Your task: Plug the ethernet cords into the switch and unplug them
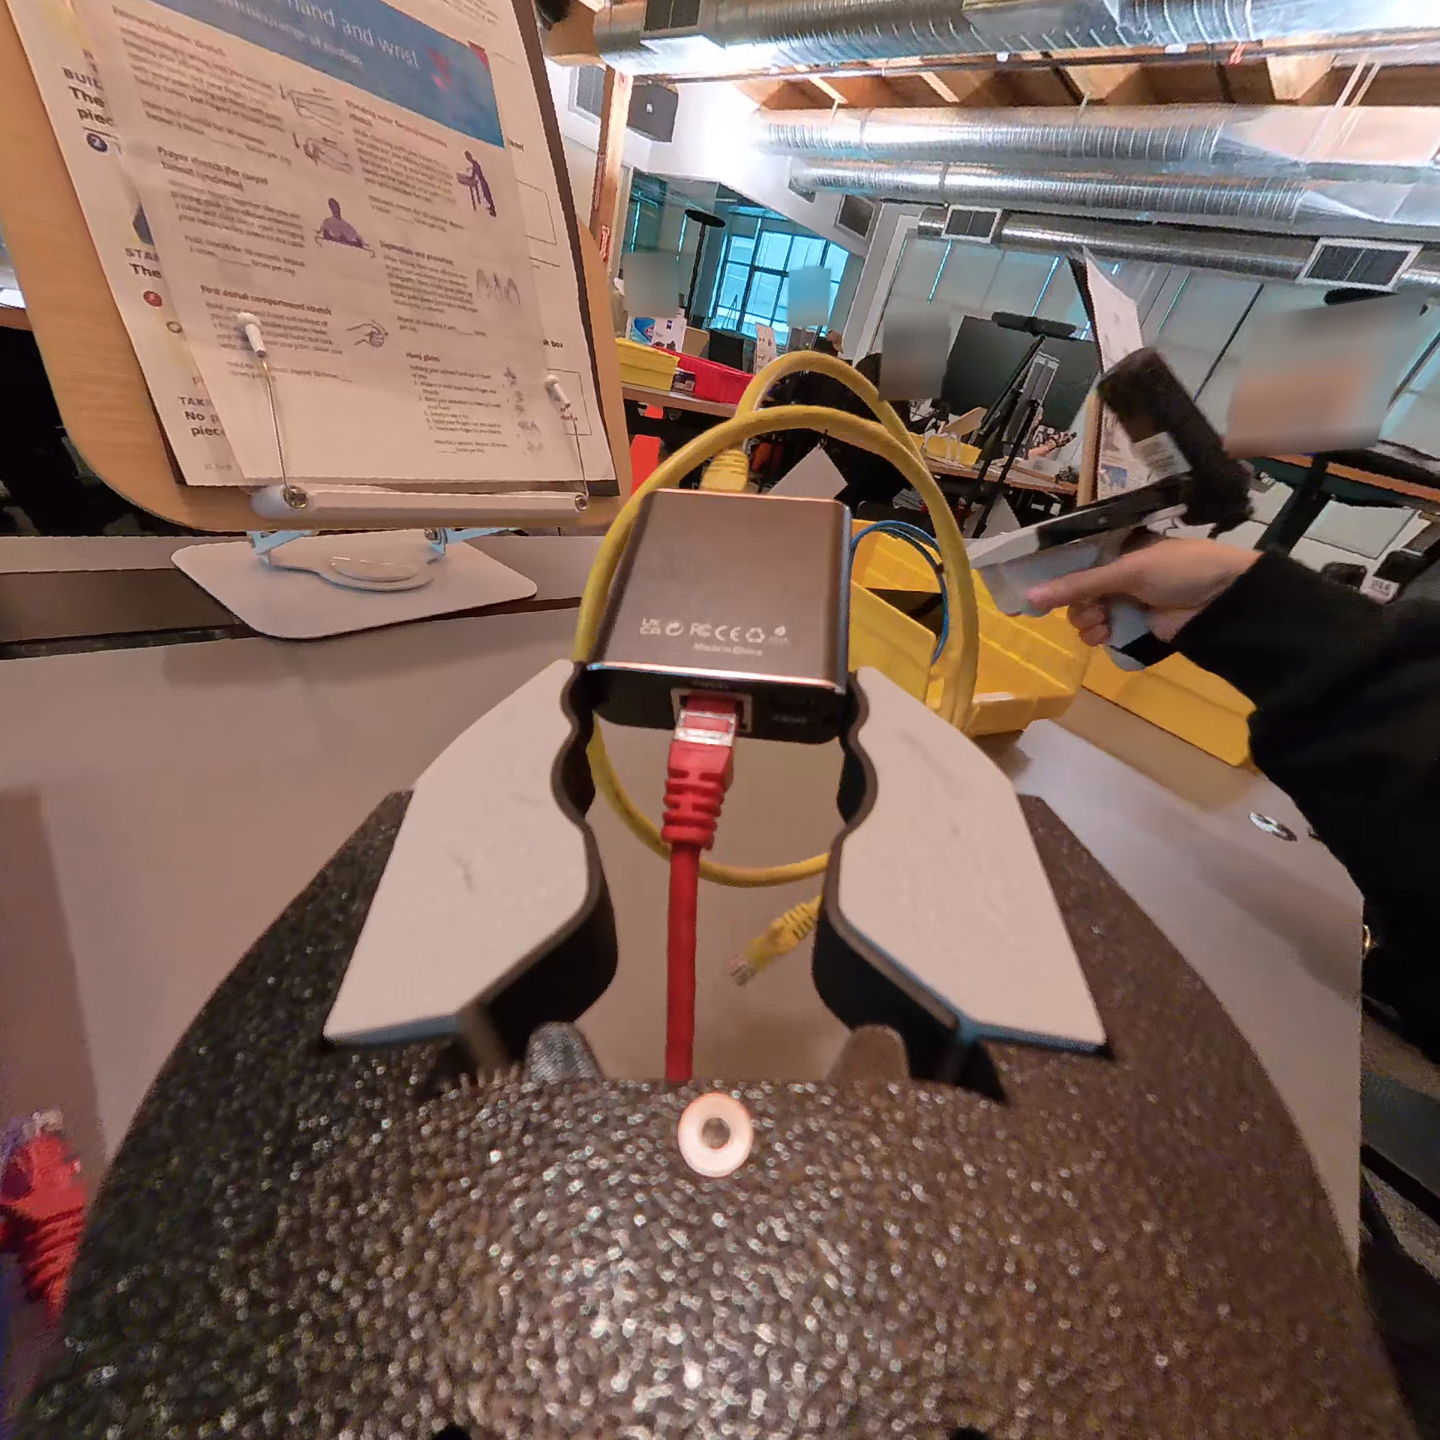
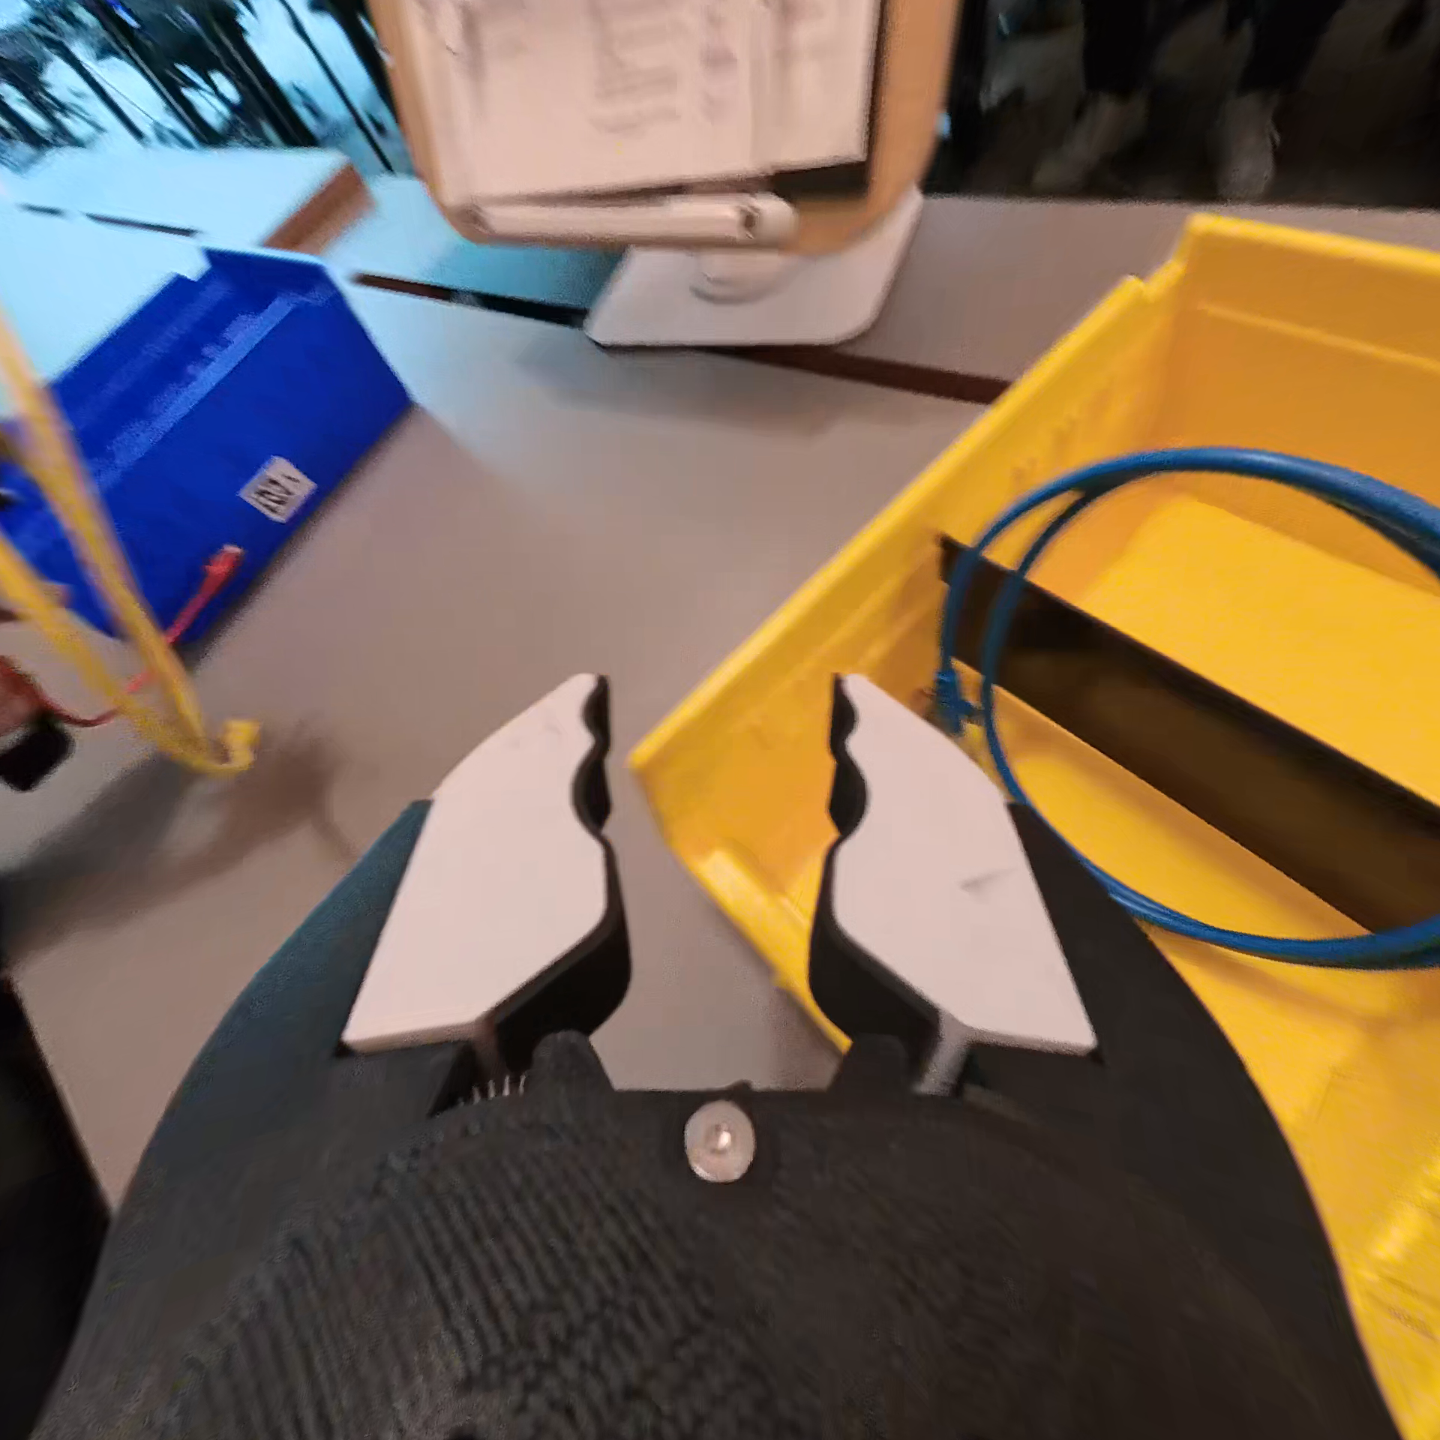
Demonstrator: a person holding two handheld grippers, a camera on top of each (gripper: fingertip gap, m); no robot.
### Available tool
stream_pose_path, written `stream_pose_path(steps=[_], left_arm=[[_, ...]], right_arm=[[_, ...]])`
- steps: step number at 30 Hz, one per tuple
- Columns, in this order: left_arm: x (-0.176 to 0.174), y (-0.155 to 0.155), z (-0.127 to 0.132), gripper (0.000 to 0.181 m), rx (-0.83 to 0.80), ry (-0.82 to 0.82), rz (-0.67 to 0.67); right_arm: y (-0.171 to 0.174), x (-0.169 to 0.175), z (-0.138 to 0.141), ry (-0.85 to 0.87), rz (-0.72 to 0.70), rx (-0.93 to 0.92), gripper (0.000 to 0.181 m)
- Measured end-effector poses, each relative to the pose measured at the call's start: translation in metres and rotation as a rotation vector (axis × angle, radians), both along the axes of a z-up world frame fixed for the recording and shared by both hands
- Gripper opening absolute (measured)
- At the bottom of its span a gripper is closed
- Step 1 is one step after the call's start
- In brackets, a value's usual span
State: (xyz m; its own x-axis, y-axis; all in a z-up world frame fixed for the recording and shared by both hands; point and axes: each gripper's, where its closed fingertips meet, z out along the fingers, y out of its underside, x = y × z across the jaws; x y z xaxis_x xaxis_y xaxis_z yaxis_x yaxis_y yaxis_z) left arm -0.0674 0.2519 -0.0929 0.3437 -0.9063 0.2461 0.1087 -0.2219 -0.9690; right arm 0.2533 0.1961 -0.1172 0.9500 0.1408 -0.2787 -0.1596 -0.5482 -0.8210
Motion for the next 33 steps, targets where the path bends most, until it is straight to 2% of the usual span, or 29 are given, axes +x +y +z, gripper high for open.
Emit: stream_pose_path(steps=[3, 5, 7, 11, 13, 16, 19, 22, 23, 28, 33], left_arm=[[0.002, -0.001, -0.005, 0.060, 0.026, 0.033, 0.004], [0.004, -0.003, -0.007, 0.060, 0.058, 0.058, 0.004], [0.007, -0.006, -0.011, 0.060, 0.104, 0.090, 0.004], [0.020, -0.015, -0.022, 0.060, 0.176, 0.150, -0.017], [0.028, -0.022, -0.028, 0.060, 0.229, 0.189, -0.031], [0.038, -0.035, -0.027, 0.060, 0.357, 0.222, -0.059], [0.046, -0.051, -0.028, 0.060, 0.494, 0.248, -0.119], [0.052, -0.059, -0.034, 0.060, 0.497, 0.251, -0.165], [0.053, -0.061, -0.035, 0.060, 0.495, 0.246, -0.177], [0.058, -0.067, -0.039, 0.060, 0.504, 0.257, -0.189], [0.063, -0.074, -0.039, 0.060, 0.546, 0.278, -0.179]], right_arm=[[-0.022, -0.057, 0.033, 0.093, 0.074, 0.181, 0.068], [-0.042, -0.107, 0.058, 0.198, 0.154, 0.350, 0.078], [-0.061, -0.157, 0.072, 0.303, 0.234, 0.477, 0.072], [-0.070, -0.239, 0.060, 0.486, 0.394, 0.444, 0.054], [-0.061, -0.258, 0.044, 0.531, 0.407, 0.366, 0.053], [-0.041, -0.260, 0.025, 0.636, 0.300, 0.340, 0.055], [-0.028, -0.247, 0.015, 0.782, 0.192, 0.334, 0.057], [-0.021, -0.230, 0.010, 0.880, 0.114, 0.361, 0.046], [-0.020, -0.227, 0.008, 0.900, 0.108, 0.360, 0.048], [-0.016, -0.227, -0.001, 0.947, 0.077, 0.360, 0.035], [-0.016, -0.225, 0.002, 1.074, 0.047, 0.404, 0.024]])
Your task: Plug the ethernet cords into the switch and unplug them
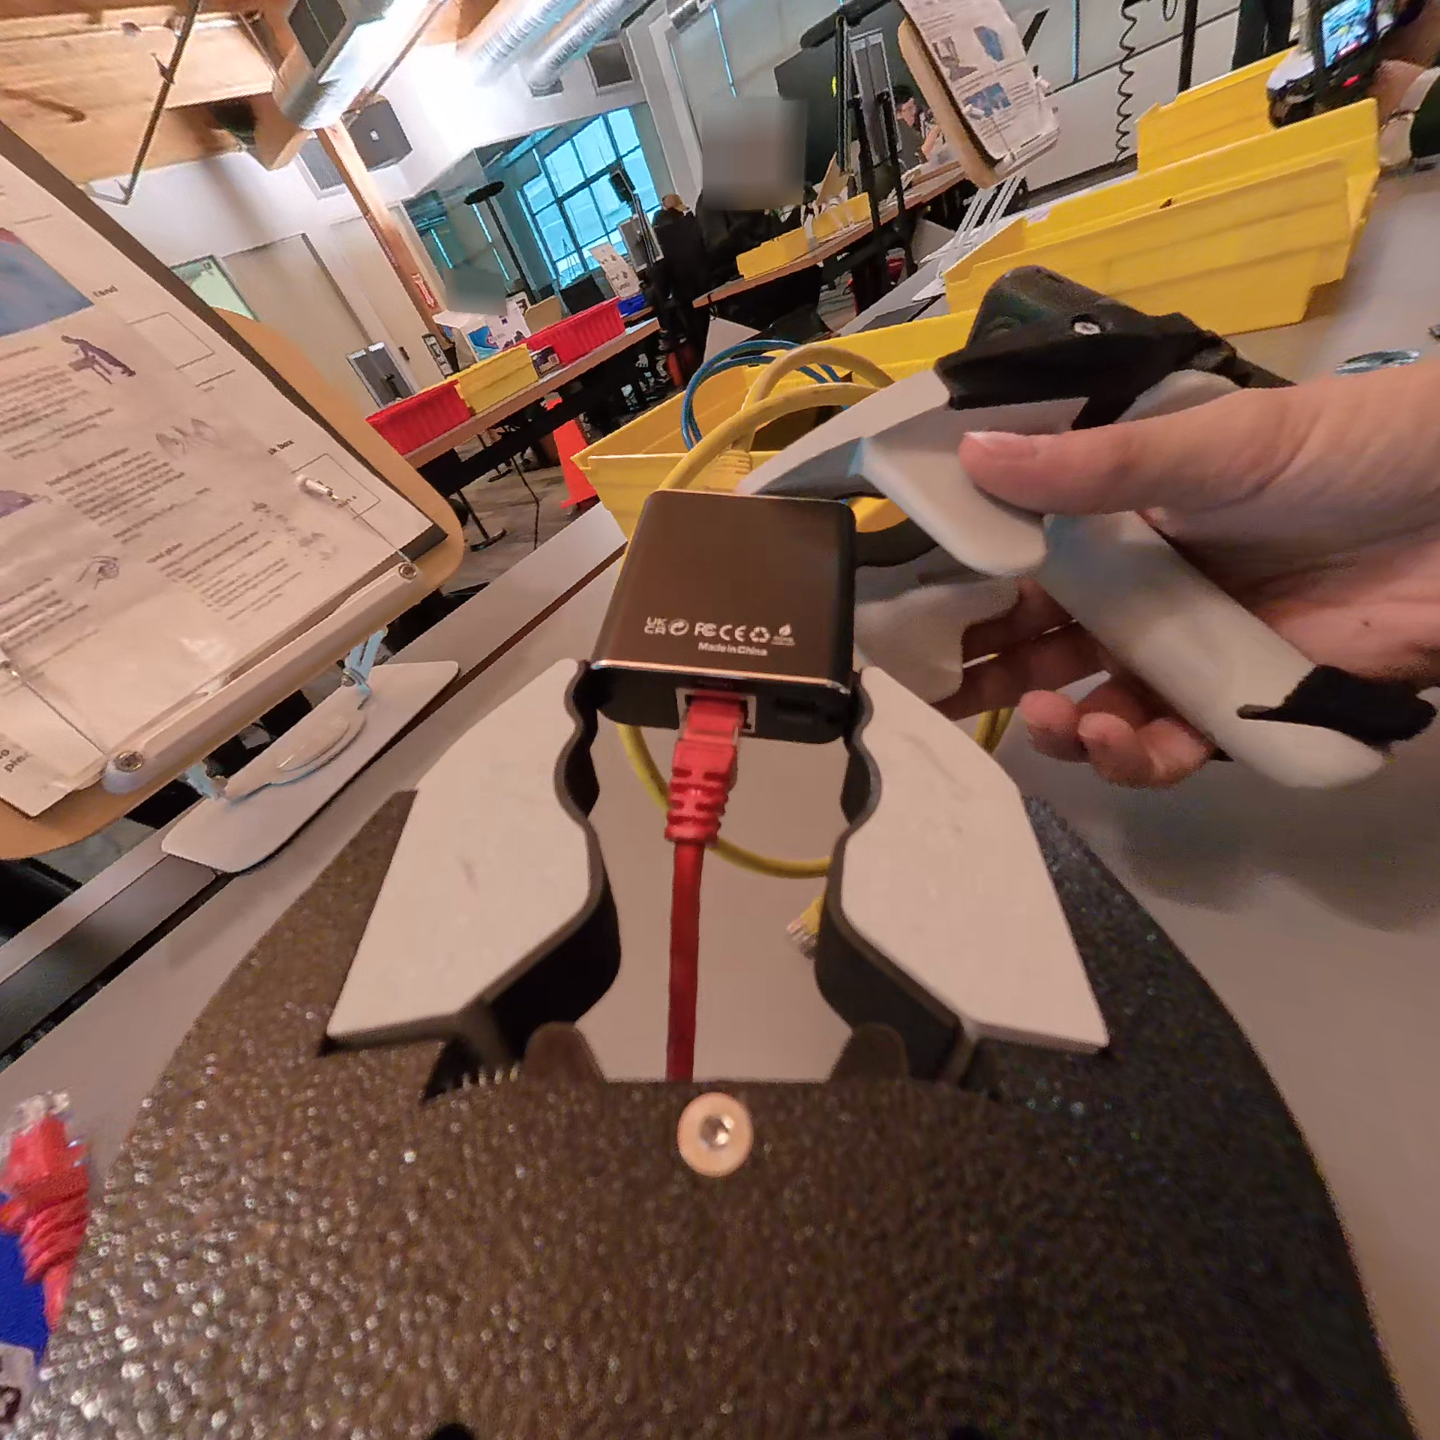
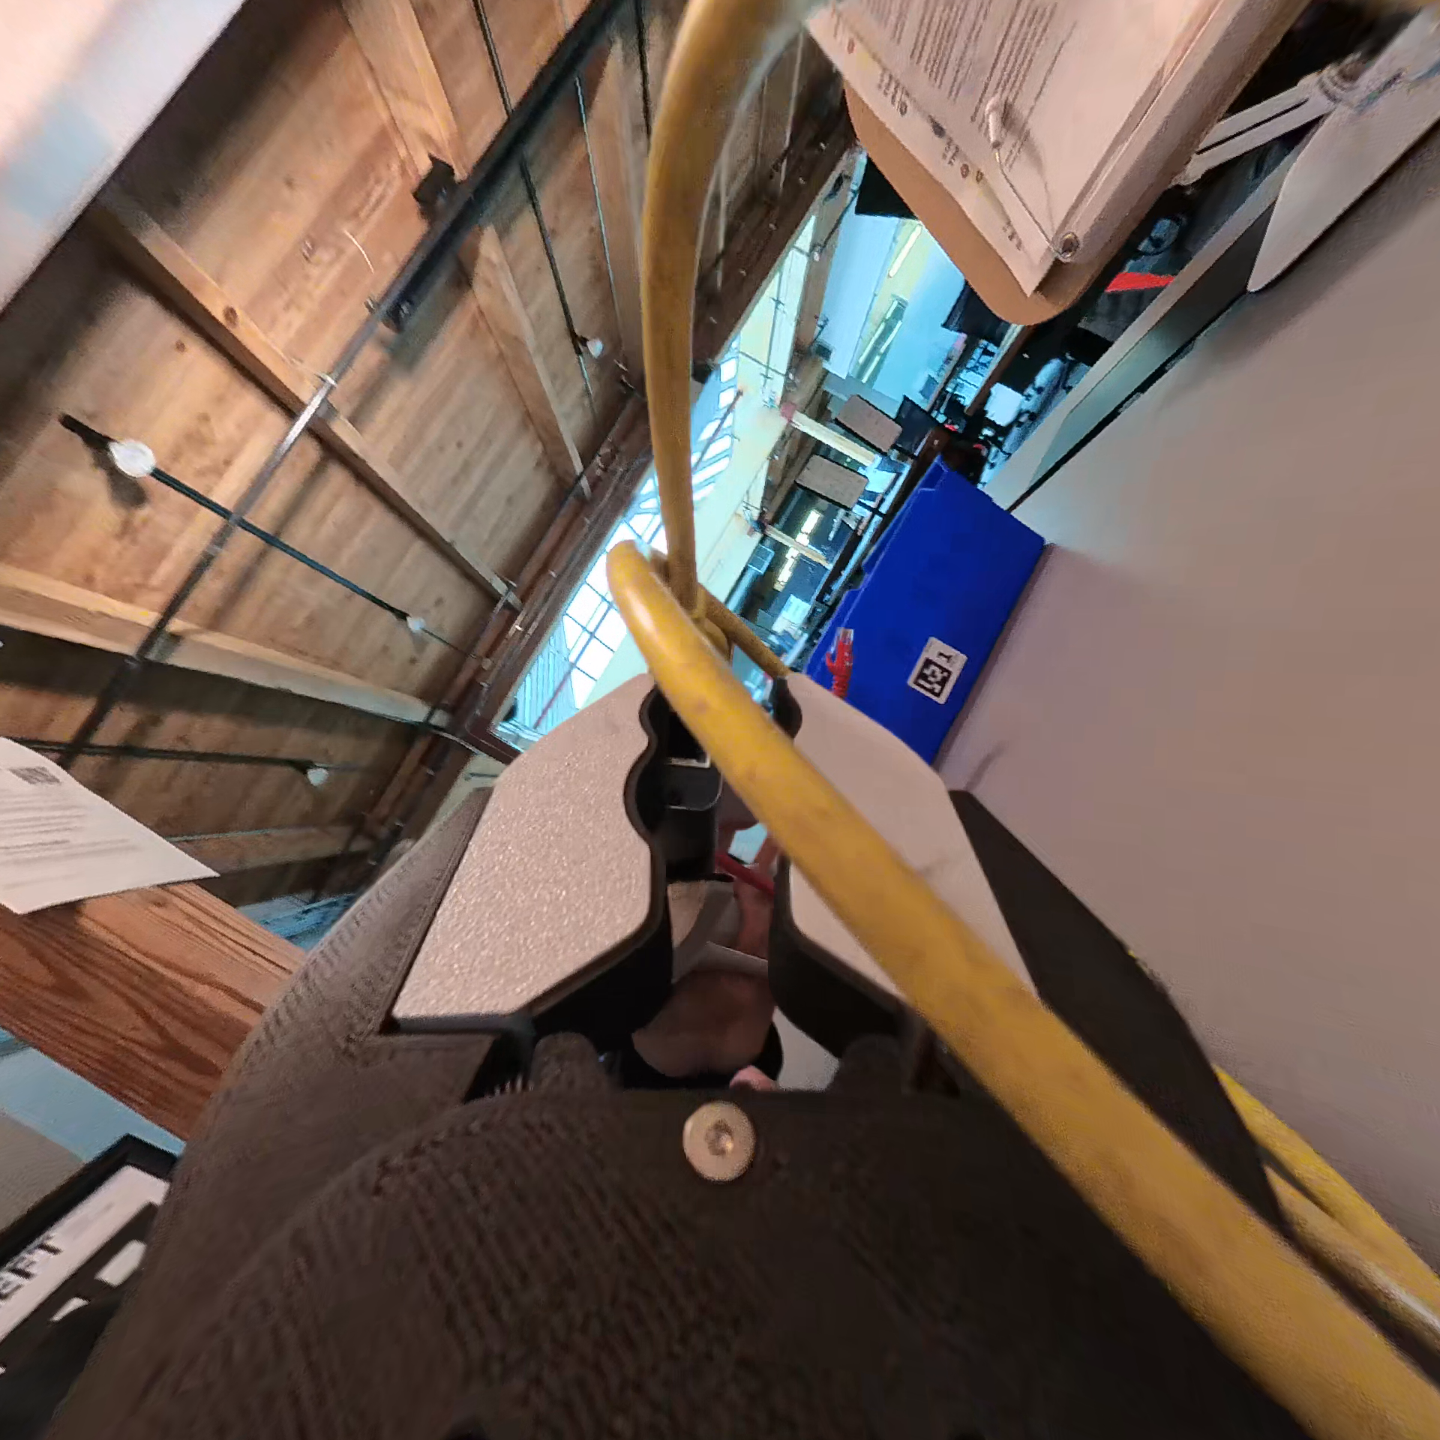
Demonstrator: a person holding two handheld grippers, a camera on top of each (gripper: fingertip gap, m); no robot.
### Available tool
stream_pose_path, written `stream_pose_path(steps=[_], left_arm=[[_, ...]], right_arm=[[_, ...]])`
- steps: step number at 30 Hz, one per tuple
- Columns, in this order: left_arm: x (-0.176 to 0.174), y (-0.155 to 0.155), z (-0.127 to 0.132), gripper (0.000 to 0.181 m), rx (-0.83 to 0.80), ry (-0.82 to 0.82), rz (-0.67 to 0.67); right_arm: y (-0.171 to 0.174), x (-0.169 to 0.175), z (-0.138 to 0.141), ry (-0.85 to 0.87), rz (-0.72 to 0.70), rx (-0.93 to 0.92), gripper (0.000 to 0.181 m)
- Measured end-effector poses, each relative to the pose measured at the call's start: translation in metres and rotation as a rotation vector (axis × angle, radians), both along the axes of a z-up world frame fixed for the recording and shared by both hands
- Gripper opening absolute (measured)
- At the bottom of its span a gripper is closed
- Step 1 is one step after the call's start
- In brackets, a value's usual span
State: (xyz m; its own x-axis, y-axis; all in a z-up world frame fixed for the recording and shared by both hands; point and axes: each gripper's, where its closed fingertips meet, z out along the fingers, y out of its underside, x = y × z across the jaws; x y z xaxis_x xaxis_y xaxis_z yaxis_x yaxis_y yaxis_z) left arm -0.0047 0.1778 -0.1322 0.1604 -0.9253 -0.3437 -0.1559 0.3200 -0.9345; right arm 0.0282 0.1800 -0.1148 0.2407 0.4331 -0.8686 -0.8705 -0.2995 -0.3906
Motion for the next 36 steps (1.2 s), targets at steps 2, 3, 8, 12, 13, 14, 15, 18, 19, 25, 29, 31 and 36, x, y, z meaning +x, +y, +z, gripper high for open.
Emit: stream_pose_path(steps=[2, 3, 8, 12, 13, 14, 15, 18, 19, 25, 29, 31, 36], left_arm=[[0.0005, -0.0001, -0.0007, 0.060, 0.014, 0.005, 0.014], [0.0008, -0.0003, -0.0010, 0.060, 0.017, 0.006, 0.017], [0.0016, -0.0010, -0.0020, 0.060, 0.043, 0.013, 0.032], [0.0032, -0.0025, -0.0020, 0.060, 0.067, 0.015, 0.054], [0.0035, -0.0026, -0.0026, 0.060, 0.076, 0.021, 0.060], [0.0038, -0.0027, -0.0030, 0.060, 0.084, 0.024, 0.062], [0.0042, -0.0031, -0.0033, 0.060, 0.088, 0.026, 0.063], [0.0045, -0.0036, -0.0032, 0.060, 0.084, 0.017, 0.063], [0.0046, -0.0041, -0.0029, 0.060, 0.081, 0.014, 0.059], [0.0060, -0.0063, -0.0042, 0.060, 0.089, 0.015, 0.053], [0.0064, -0.0055, -0.0052, 0.060, 0.094, 0.020, 0.064], [0.0068, -0.0053, -0.0062, 0.060, 0.096, 0.028, 0.070], [0.0076, -0.0061, -0.0057, 0.060, 0.108, 0.027, 0.086]], right_arm=[[-0.0019, -0.0010, 0.0042, 0.040, 0.009, 0.023, 0.013], [-0.0019, -0.0009, 0.0043, 0.051, 0.005, 0.023, 0.013], [-0.0024, 0.0003, 0.0027, 0.065, -0.009, 0.029, 0.013], [-0.0032, 0.0019, 0.0026, 0.124, -0.021, 0.049, 0.012], [-0.0034, 0.0023, 0.0019, 0.137, -0.017, 0.052, 0.012], [-0.0037, 0.0026, 0.0014, 0.145, -0.015, 0.057, 0.013], [-0.0038, 0.0029, 0.0011, 0.152, -0.013, 0.057, 0.013], [-0.0042, 0.0030, 0.0029, 0.171, -0.009, 0.067, 0.013], [-0.0046, 0.0033, 0.0034, 0.179, -0.008, 0.071, 0.013], [-0.0044, 0.0033, 0.0023, 0.167, -0.006, 0.067, 0.013], [-0.0032, 0.0040, 0.0007, 0.141, -0.016, 0.052, 0.013], [-0.0037, 0.0048, -0.0002, 0.156, -0.016, 0.057, 0.014], [-0.0047, 0.0055, 0.0010, 0.154, -0.029, 0.073, 0.013]])
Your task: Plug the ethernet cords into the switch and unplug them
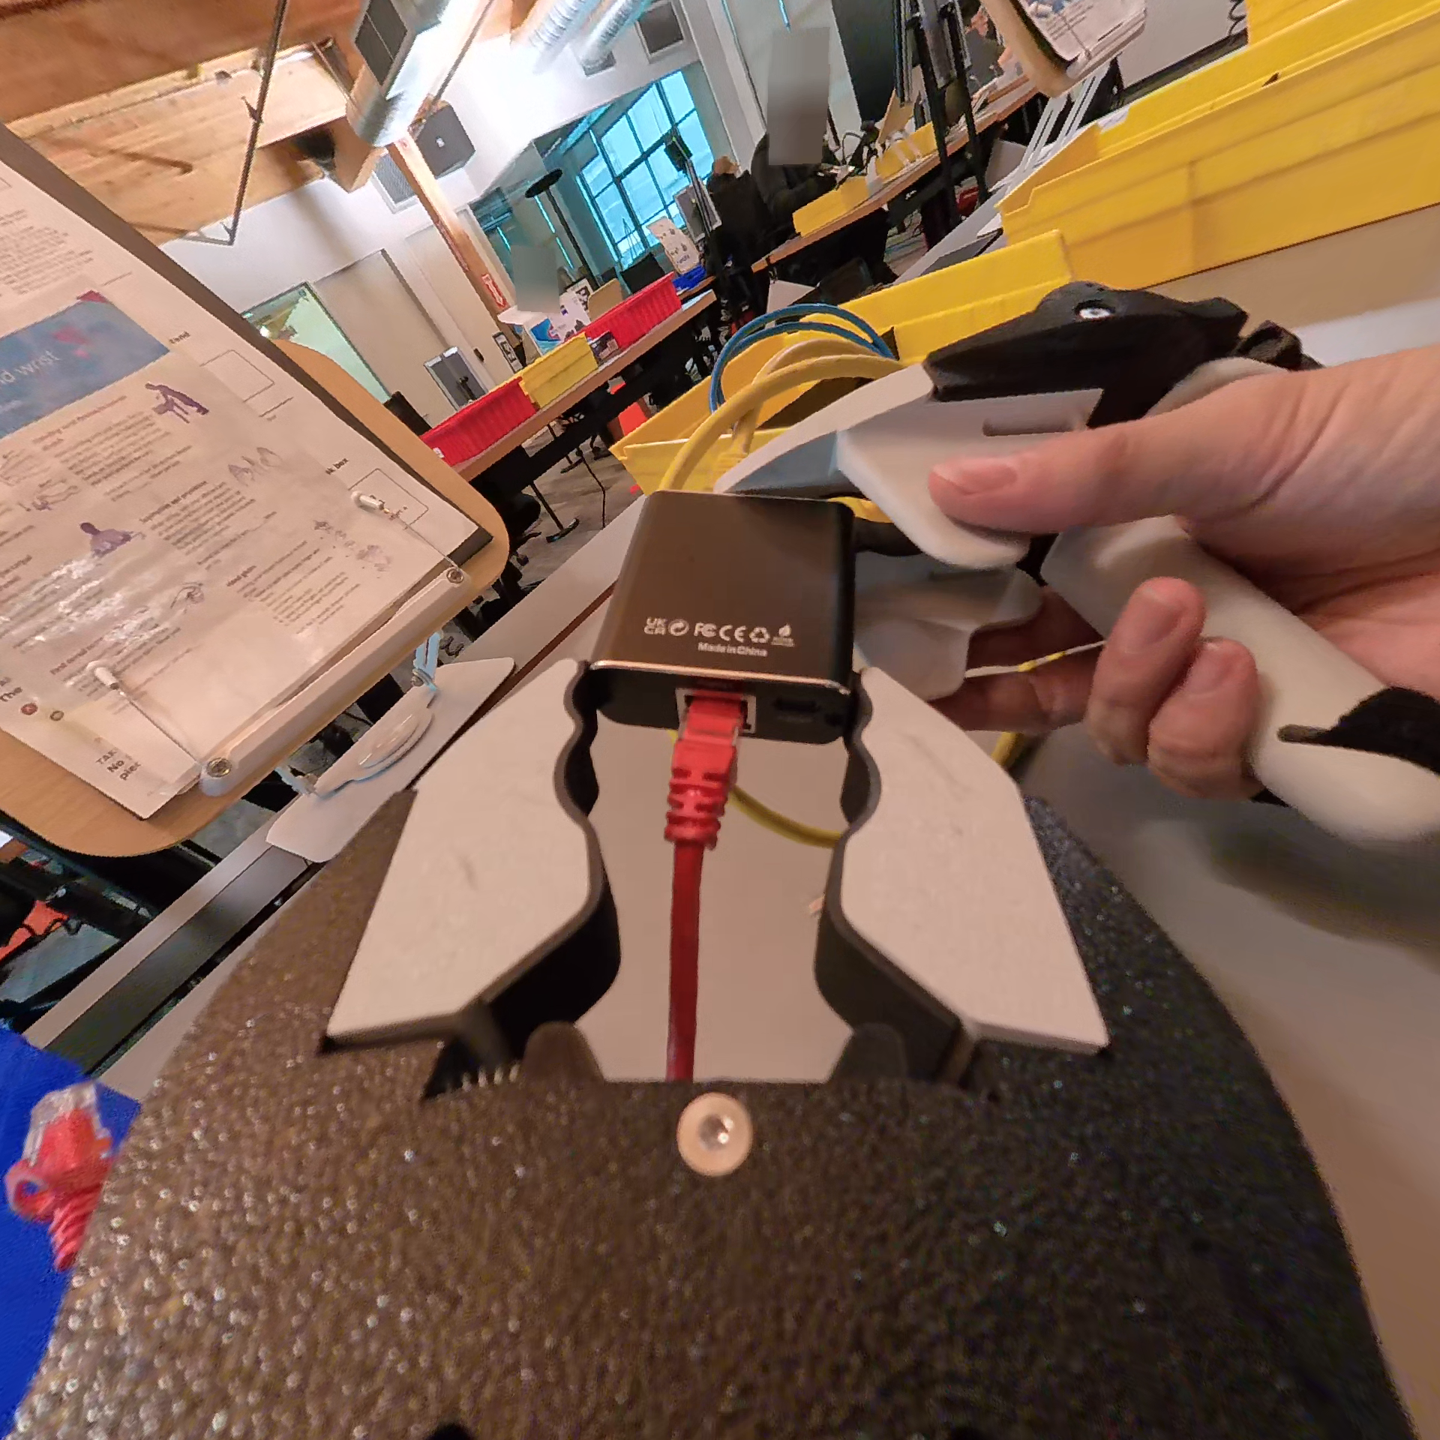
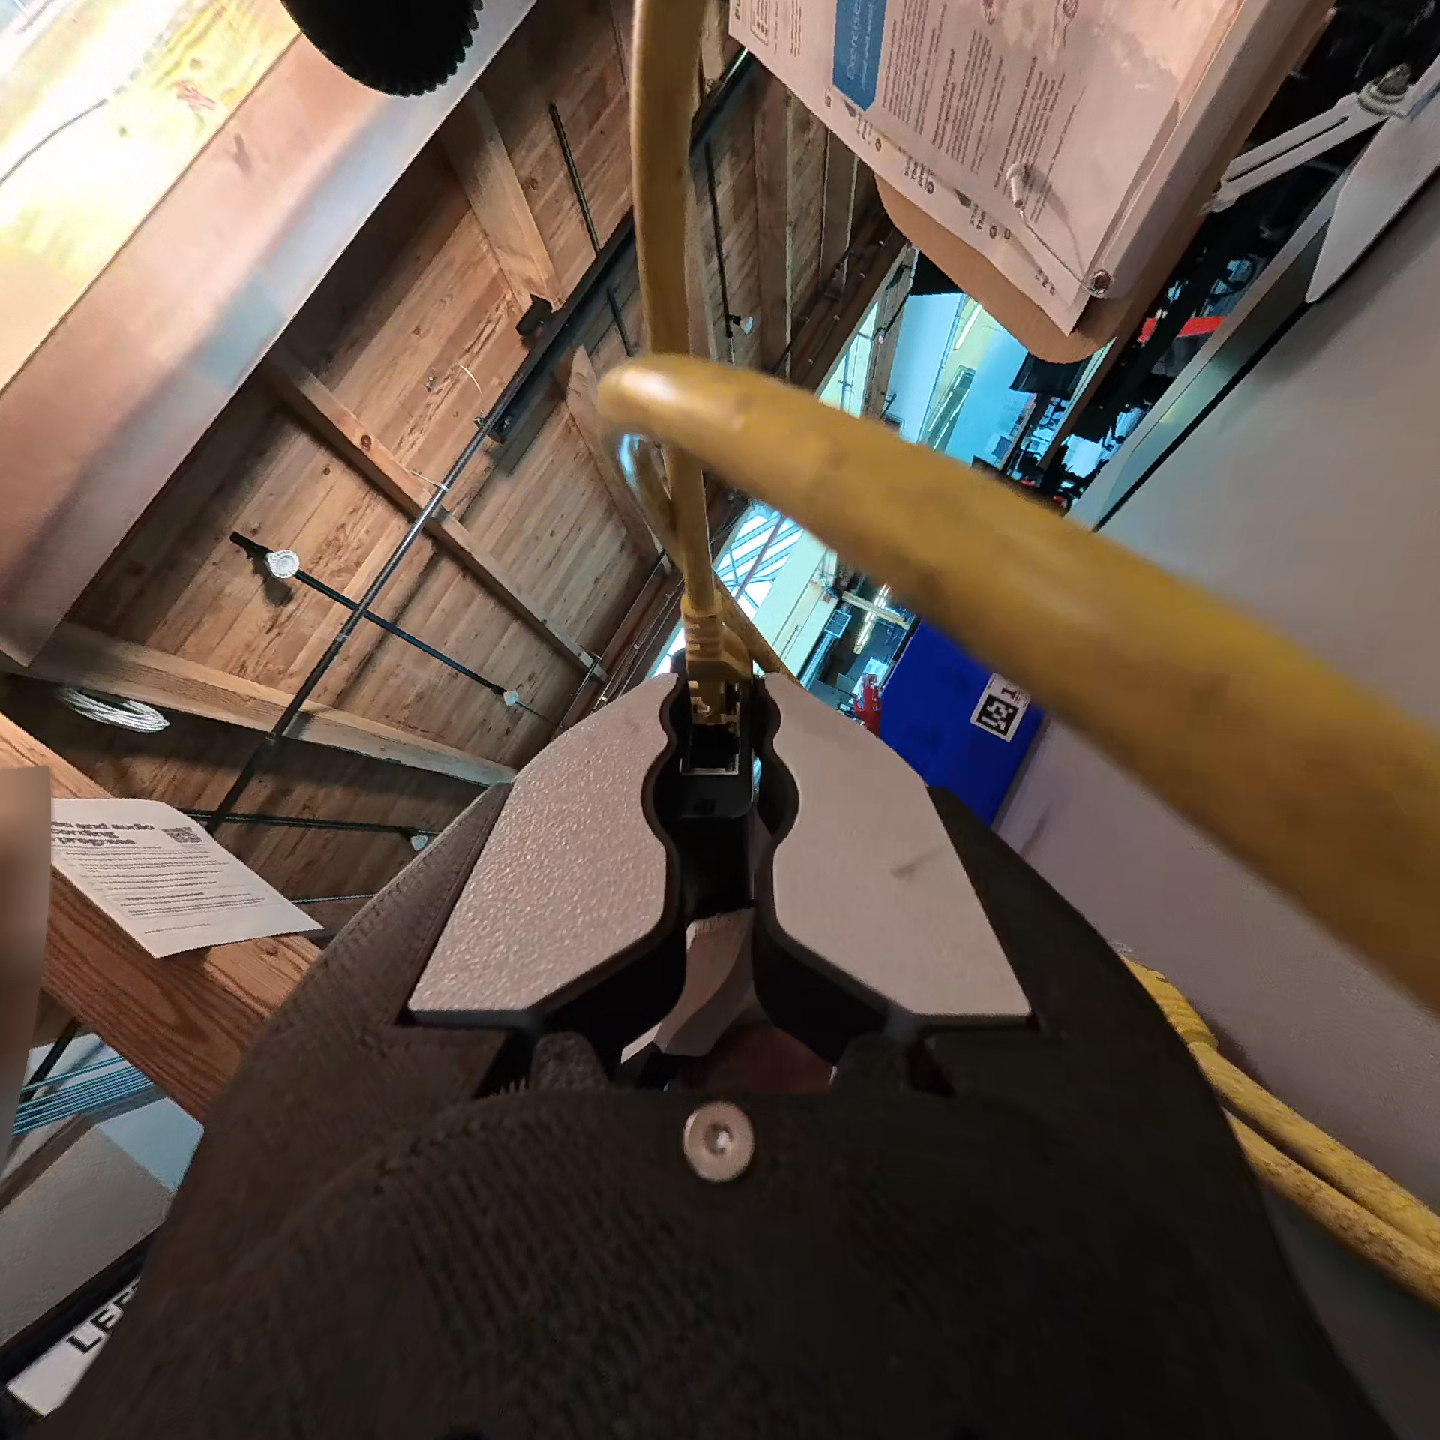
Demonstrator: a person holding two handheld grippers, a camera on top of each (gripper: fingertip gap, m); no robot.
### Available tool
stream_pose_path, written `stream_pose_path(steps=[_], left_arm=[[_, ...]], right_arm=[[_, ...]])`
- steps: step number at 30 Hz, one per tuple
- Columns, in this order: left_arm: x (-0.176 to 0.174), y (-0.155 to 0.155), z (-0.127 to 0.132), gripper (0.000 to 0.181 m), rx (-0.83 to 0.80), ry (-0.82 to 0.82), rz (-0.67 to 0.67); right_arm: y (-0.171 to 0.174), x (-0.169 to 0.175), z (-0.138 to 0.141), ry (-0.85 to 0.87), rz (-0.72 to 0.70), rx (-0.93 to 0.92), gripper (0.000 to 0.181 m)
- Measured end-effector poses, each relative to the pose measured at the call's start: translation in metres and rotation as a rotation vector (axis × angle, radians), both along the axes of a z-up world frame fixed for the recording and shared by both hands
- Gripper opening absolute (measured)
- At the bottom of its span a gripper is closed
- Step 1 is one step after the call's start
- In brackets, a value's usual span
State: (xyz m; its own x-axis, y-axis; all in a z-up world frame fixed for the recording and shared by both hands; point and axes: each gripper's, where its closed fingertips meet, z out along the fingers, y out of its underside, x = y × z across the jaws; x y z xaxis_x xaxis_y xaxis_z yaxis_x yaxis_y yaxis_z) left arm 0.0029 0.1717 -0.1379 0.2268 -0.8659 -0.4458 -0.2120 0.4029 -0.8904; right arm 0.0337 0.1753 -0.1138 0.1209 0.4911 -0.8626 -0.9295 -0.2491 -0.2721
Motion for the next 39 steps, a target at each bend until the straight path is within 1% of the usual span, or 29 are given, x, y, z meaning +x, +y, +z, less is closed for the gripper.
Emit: stream_pose_path(steps=[13, 18, 22, 23, 25, 26, 28, 29, 30, 31, 33, 36, 37, 38, 39], left_arm=[[0.003, -0.002, -0.006, 0.060, -0.014, 0.008, 0.014], [0.005, -0.004, -0.005, 0.060, 0.009, -0.011, 0.027], [0.005, -0.001, -0.010, 0.060, 0.034, -0.004, 0.062], [0.005, -0.001, -0.012, 0.060, 0.039, 0.001, 0.068], [0.005, -0.002, -0.008, 0.060, 0.050, -0.010, 0.076], [0.005, -0.001, -0.007, 0.060, 0.052, -0.017, 0.082], [0.006, -0.001, -0.009, 0.060, 0.021, -0.018, 0.086], [0.007, -0.002, -0.010, 0.060, -0.031, -0.032, 0.074], [0.008, -0.002, -0.013, 0.060, -0.117, -0.046, 0.058], [0.009, -0.002, -0.016, 0.060, -0.142, -0.045, 0.057], [0.008, 0.000, -0.017, 0.060, -0.079, -0.023, 0.084], [0.006, 0.002, -0.013, 0.060, 0.058, 0.004, 0.149], [0.005, 0.002, -0.011, 0.060, 0.064, -0.006, 0.152], [0.004, 0.002, -0.011, 0.060, 0.044, -0.012, 0.145], [0.002, 0.002, -0.011, 0.060, 0.003, -0.036, 0.132]], right_arm=[[-0.004, 0.003, -0.005, -0.084, -0.010, 0.006, 0.013], [-0.007, 0.003, -0.001, -0.161, -0.046, 0.085, 0.012], [-0.005, 0.004, -0.006, -0.159, -0.040, 0.105, 0.011], [-0.005, 0.004, -0.005, -0.167, -0.037, 0.113, 0.008], [-0.005, 0.003, -0.001, -0.193, -0.037, 0.129, 0.007], [-0.004, 0.003, -0.001, -0.210, -0.038, 0.125, 0.012], [-0.003, 0.004, -0.003, -0.248, -0.052, 0.123, 0.011], [-0.002, 0.005, -0.005, -0.265, -0.061, 0.116, 0.011], [-0.001, 0.005, -0.006, -0.271, -0.059, 0.111, 0.010], [-0.001, 0.005, -0.007, -0.285, -0.064, 0.114, 0.011], [-0.002, 0.005, -0.005, -0.266, -0.049, 0.129, 0.010], [-0.004, 0.003, 0.002, -0.257, -0.046, 0.157, 0.010], [-0.003, 0.010, 0.004, -0.254, -0.087, 0.159, 0.011], [-0.004, 0.024, 0.008, -0.198, -0.122, 0.165, 0.008], [-0.005, 0.033, 0.012, -0.197, -0.124, 0.173, 0.009]])
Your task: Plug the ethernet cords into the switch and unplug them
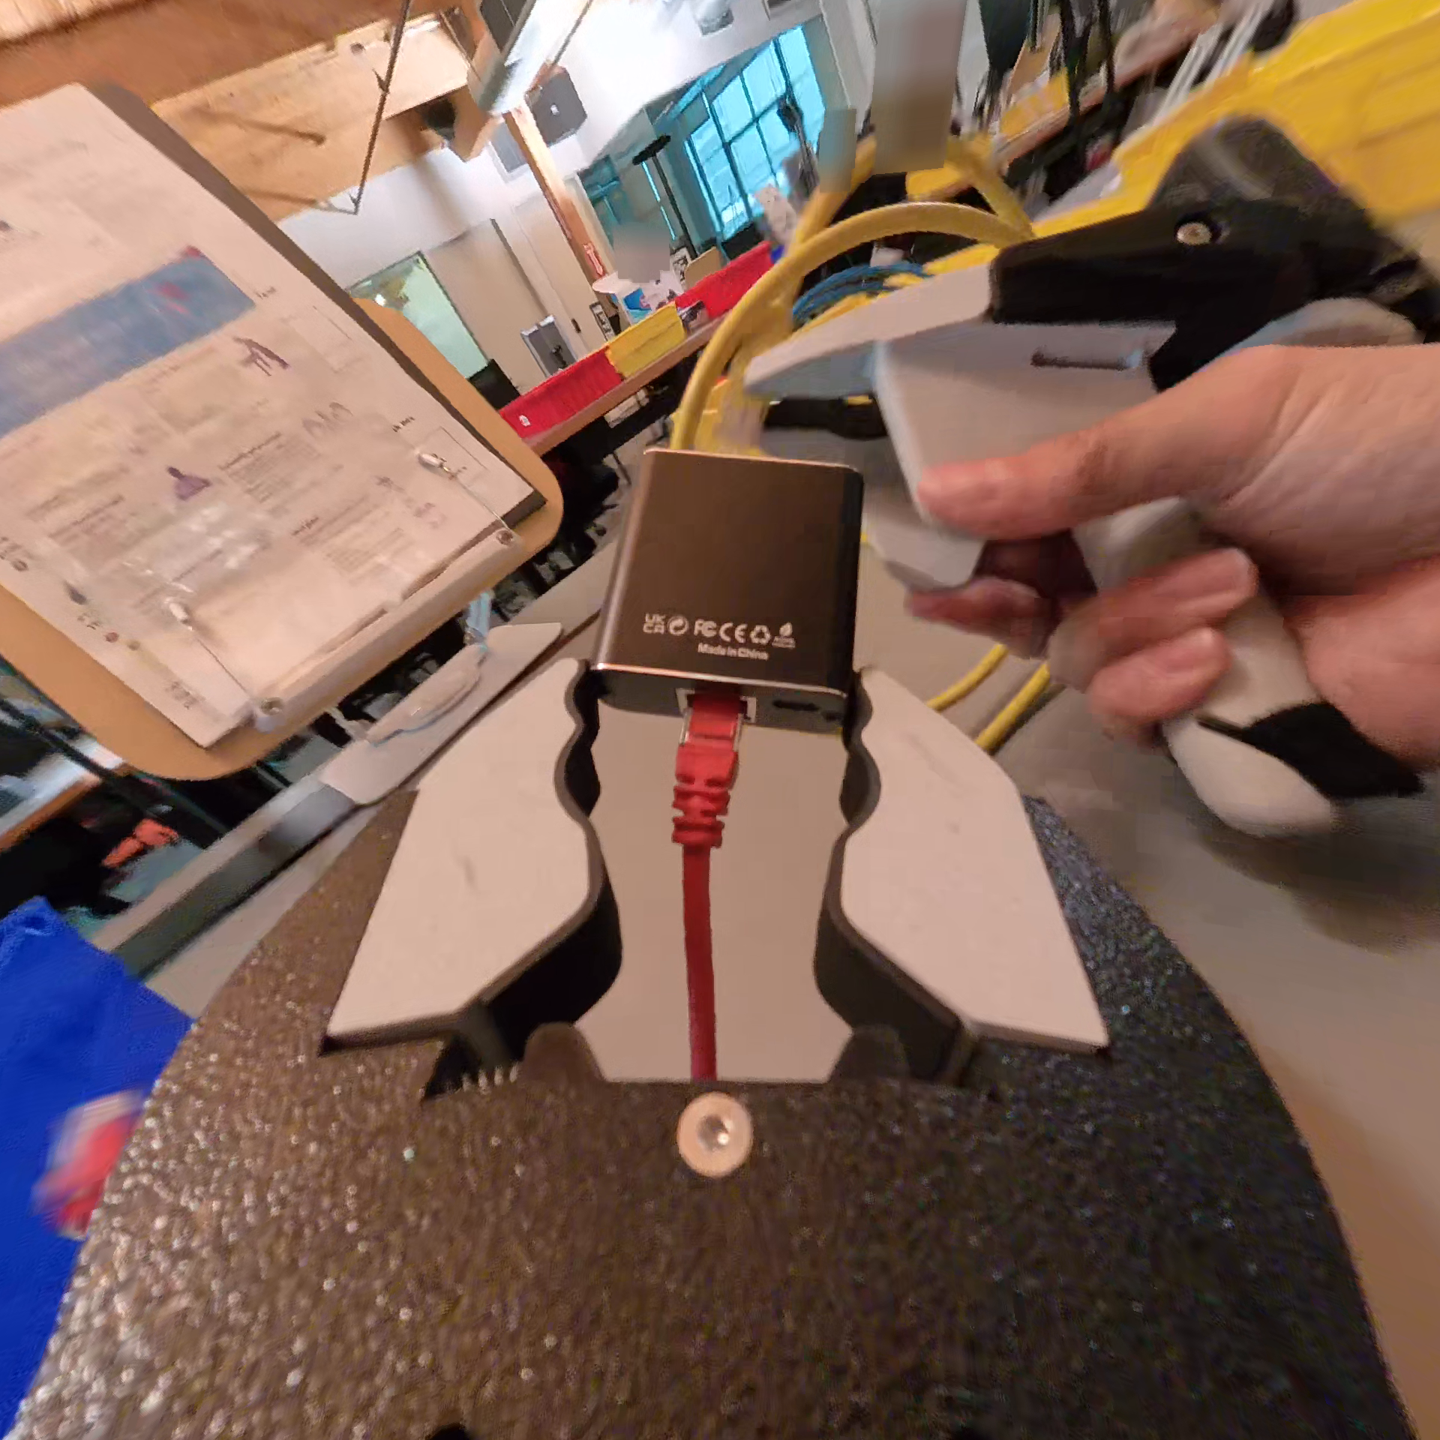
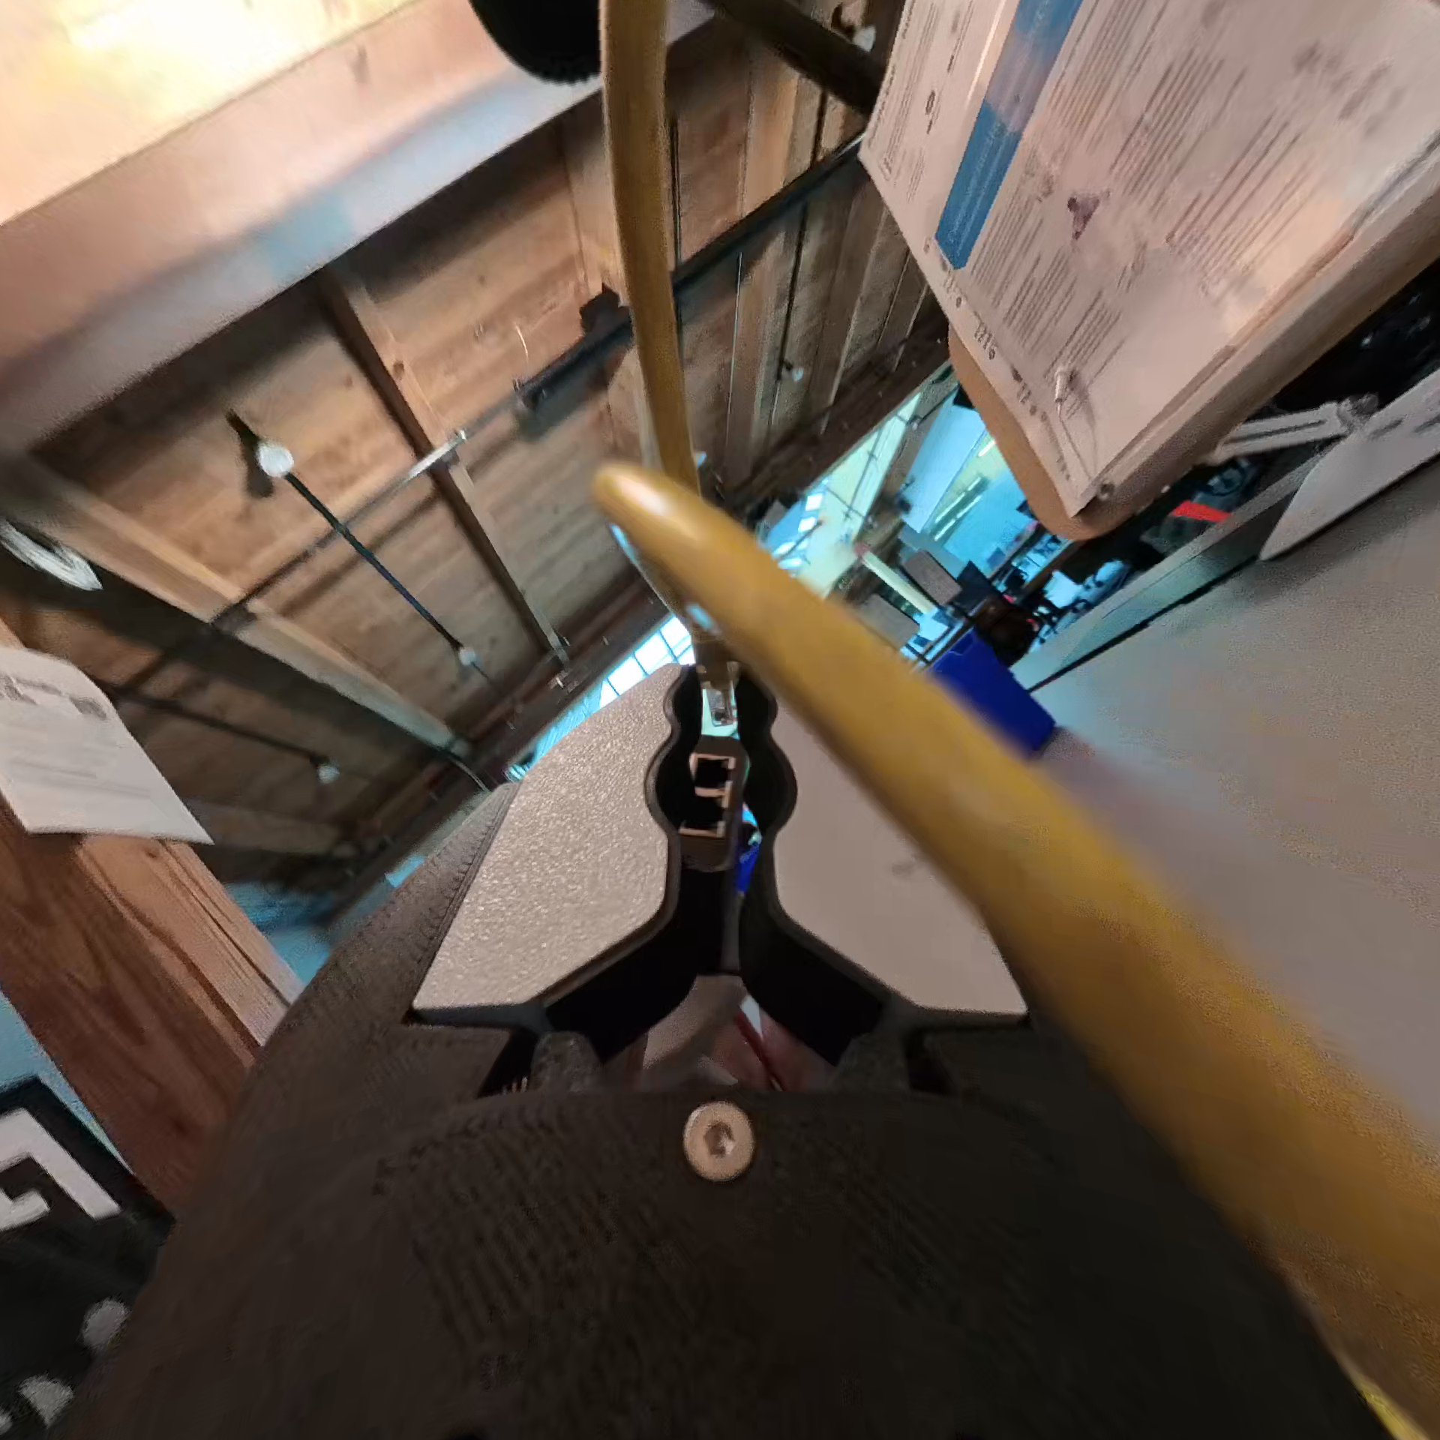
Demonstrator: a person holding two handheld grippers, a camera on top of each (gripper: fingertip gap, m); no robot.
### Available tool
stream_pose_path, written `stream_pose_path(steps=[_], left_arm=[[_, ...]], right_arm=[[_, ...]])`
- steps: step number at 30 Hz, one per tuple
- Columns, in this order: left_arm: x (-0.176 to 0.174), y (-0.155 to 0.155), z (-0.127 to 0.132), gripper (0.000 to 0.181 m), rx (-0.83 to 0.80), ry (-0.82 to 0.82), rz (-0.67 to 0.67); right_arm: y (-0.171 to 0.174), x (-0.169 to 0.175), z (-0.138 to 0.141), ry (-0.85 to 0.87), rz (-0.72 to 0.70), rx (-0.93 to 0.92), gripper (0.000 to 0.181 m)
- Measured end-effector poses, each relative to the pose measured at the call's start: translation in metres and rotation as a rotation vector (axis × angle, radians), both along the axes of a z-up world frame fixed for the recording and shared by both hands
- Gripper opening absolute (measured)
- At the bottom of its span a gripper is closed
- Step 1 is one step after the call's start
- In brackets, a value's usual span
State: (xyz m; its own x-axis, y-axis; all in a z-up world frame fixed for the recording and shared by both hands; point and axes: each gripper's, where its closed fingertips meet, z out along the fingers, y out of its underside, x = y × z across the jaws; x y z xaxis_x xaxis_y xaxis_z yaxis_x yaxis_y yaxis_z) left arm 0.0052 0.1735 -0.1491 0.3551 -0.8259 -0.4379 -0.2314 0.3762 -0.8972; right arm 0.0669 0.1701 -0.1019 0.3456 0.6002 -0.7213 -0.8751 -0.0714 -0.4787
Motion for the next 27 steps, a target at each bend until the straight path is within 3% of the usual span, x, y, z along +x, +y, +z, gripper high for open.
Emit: stream_pose_path(steps=[5, 9, 17, 22, 27], left_arm=[[-0.005, 0.007, 0.004, 0.060, -0.069, -0.050, -0.003], [-0.007, 0.012, 0.005, 0.060, -0.118, -0.072, -0.009], [-0.005, 0.013, -0.006, 0.060, -0.177, -0.054, -0.039], [-0.004, 0.011, -0.009, 0.060, -0.172, -0.040, -0.051], [-0.004, 0.010, -0.011, 0.060, -0.177, -0.035, -0.057]], right_arm=[[-0.008, 0.005, 0.011, -0.235, -0.031, -0.020, 0.011], [-0.023, 0.016, 0.027, -0.414, 0.026, -0.054, 0.013], [-0.042, 0.127, 0.044, -0.731, -0.231, -0.316, 0.012], [-0.011, 0.178, 0.045, -0.856, -0.211, -0.491, 0.011], [0.028, 0.231, 0.014, -0.916, -0.204, -0.720, 0.012]])
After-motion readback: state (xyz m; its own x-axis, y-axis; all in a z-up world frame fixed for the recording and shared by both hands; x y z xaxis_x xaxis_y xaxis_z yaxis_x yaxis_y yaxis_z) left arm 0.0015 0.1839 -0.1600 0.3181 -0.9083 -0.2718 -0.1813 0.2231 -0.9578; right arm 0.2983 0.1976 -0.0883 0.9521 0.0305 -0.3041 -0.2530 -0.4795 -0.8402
